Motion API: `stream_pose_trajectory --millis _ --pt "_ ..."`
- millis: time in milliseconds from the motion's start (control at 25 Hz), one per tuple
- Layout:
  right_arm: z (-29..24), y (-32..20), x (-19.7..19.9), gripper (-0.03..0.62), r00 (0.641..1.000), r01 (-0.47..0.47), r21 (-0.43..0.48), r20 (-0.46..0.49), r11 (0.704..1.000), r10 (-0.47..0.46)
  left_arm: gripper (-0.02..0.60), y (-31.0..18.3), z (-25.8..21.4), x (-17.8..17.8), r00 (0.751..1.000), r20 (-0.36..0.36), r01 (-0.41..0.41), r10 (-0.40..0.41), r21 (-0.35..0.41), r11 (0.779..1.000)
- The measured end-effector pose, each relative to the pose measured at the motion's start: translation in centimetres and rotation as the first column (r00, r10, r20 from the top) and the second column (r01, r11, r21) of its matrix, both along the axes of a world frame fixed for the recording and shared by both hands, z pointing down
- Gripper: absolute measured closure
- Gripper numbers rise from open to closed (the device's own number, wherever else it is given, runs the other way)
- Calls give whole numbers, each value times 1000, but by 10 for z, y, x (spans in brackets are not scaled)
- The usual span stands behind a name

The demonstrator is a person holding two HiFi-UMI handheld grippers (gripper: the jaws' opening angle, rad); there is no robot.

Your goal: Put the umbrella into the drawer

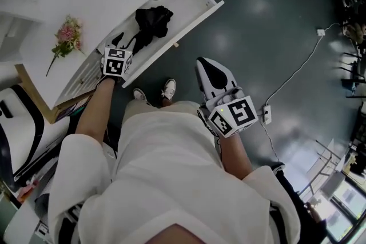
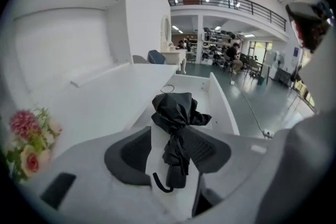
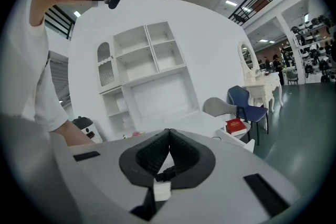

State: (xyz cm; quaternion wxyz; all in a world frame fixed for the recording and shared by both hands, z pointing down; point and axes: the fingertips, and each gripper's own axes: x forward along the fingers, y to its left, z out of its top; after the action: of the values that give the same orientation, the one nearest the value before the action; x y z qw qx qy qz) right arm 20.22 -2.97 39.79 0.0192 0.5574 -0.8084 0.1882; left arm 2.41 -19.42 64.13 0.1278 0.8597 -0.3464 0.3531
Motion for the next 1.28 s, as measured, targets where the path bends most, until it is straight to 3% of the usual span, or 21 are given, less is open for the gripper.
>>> stream_pose_trajectory --millis 200,440,560,680,760,960,1280 --pt "-12 -12 -22 594 998 62 39 -12 997 -61 436 11 -35 -14 991 -103 83 -82 9 997" --pt "-29 -15 -40 594 991 135 86 -27 987 -133 568 16 -67 -61 979 -101 186 -176 93 978" --pt "-37 -21 -33 594 993 120 90 2 989 -121 568 13 -92 -85 970 -117 230 -215 143 963" --pt "-51 -27 -36 594 983 120 89 126 989 -131 568 17 -124 -104 965 -156 238 -211 181 954" --pt "-62 -34 -43 594 981 131 107 132 986 -144 568 19 -150 -118 960 -185 246 -208 217 945" --pt "-90 -55 -67 594 980 173 158 68 972 -185 568 22 -224 -159 927 -287 325 -241 300 897" --pt "-131 -69 -104 594 985 170 265 -64 949 -159 568 47 -331 -244 885 -404 415 -232 458 786"
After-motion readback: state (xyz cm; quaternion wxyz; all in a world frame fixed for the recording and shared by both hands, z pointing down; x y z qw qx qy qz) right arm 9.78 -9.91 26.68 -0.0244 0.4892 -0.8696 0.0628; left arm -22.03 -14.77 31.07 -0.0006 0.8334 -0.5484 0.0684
